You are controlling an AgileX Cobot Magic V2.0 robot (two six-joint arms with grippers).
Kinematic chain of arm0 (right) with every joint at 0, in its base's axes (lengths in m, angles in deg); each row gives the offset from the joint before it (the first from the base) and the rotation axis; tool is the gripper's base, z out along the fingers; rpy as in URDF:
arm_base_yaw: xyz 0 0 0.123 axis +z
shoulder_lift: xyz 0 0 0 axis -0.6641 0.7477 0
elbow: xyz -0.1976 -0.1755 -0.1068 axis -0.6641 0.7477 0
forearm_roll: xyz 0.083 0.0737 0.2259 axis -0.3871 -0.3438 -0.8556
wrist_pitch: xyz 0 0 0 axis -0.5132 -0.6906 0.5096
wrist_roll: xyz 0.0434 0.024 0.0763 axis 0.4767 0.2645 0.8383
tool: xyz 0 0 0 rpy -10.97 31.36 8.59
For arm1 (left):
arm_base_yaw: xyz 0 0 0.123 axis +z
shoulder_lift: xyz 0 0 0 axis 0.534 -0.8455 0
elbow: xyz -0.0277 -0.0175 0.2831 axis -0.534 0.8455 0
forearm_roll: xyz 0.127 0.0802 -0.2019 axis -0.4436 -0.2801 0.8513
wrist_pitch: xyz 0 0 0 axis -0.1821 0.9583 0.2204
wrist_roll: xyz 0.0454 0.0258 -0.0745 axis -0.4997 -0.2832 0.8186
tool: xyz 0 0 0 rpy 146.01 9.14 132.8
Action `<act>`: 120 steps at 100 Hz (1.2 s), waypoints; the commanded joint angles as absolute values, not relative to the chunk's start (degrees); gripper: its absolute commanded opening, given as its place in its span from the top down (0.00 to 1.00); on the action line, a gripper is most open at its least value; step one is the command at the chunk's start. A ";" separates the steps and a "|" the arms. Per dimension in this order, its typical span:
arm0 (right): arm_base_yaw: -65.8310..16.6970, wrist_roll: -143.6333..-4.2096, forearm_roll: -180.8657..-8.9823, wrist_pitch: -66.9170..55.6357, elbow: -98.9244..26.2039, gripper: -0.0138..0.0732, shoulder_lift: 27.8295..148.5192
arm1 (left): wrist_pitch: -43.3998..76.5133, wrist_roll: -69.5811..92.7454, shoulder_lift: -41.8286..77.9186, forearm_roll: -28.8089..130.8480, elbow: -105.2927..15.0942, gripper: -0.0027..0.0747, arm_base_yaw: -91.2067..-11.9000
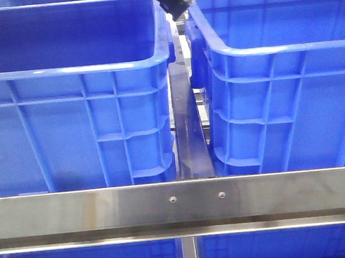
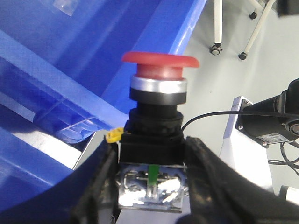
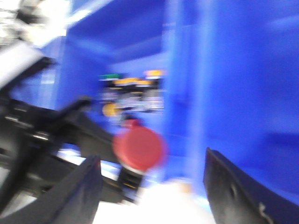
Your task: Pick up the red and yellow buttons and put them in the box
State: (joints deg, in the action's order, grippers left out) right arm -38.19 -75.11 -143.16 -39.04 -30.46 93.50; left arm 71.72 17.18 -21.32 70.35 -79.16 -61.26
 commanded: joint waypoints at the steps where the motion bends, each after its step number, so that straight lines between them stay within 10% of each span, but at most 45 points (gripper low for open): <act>1: -36.85 -80.53 -154.15 -38.92 -32.62 0.28 95.39 | 70.46 17.06 -18.47 74.09 -80.80 0.83 -61.52; 62: -31.77 -84.20 -160.23 -38.71 -32.62 0.29 104.24 | 70.46 17.06 -18.47 74.09 -80.80 0.83 -61.52; 84: -31.77 -84.20 -160.28 -39.76 -32.62 0.58 104.24 | 70.46 17.06 -18.47 74.09 -80.80 0.83 -61.52; 98: -31.77 -84.20 -160.33 -39.82 -32.62 0.61 104.24 | 70.49 17.06 -18.47 73.69 -80.80 0.82 -61.52; 120: -31.77 -84.20 -160.33 -39.51 -32.62 0.61 104.24 | 70.99 17.06 -18.47 73.69 -80.80 0.33 -61.52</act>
